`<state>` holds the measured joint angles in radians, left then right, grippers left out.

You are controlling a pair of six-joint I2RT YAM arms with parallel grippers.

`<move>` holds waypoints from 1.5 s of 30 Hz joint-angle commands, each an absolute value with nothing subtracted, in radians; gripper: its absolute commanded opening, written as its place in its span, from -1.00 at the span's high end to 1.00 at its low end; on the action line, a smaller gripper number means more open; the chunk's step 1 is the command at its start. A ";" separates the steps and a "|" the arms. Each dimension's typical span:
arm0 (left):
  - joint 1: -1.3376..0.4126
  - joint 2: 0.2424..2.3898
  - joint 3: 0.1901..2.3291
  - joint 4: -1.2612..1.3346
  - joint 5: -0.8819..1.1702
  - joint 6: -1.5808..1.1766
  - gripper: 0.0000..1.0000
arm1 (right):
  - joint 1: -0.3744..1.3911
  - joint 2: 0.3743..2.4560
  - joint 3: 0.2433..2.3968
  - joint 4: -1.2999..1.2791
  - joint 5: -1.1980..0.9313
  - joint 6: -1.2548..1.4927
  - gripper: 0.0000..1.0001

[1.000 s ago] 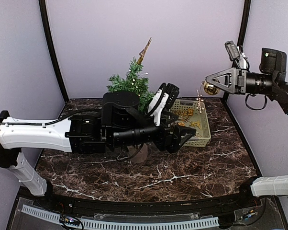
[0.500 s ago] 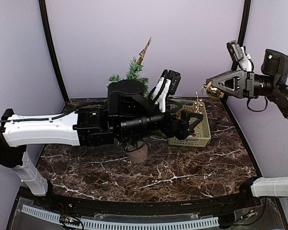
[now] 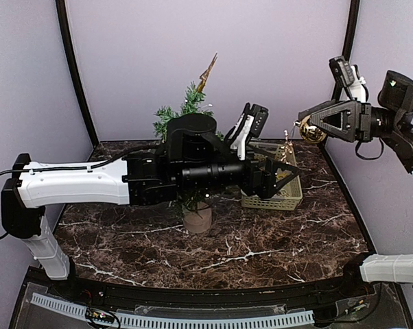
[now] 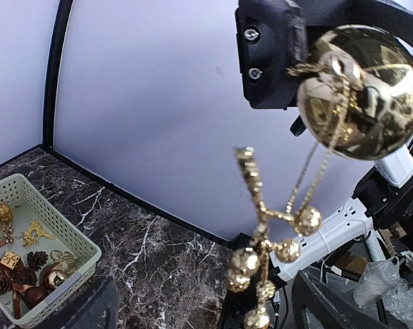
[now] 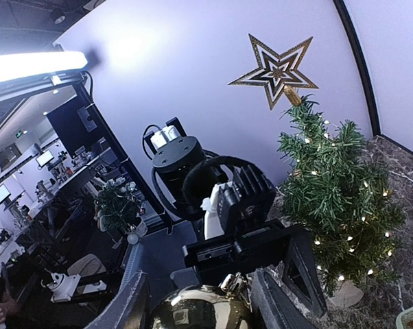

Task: Decorate the small christmas tree
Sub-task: Pick up the ornament pick.

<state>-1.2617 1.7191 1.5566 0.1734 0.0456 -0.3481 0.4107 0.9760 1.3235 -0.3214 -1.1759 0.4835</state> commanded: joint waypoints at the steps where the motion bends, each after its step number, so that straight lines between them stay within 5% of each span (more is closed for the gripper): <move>1: -1.252 1.726 1.615 0.231 0.115 -0.360 -0.63 | 0.414 0.958 1.311 -0.237 -1.210 0.512 0.21; 8: -1.252 1.731 1.620 0.242 0.124 -0.361 0.19 | 0.414 0.956 1.294 -0.214 -1.216 0.523 0.21; 16: -1.248 1.736 1.622 0.255 0.127 -0.371 0.66 | 0.414 0.944 1.278 -0.216 -1.227 0.518 0.21; 45: -1.212 1.638 1.527 0.250 0.172 -0.442 0.83 | 0.414 0.843 1.067 -0.249 -1.078 0.480 0.25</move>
<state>-1.2098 1.7309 1.5753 0.2226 0.1387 -0.4583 0.4107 0.8577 1.0801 -0.2993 -1.1221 0.4690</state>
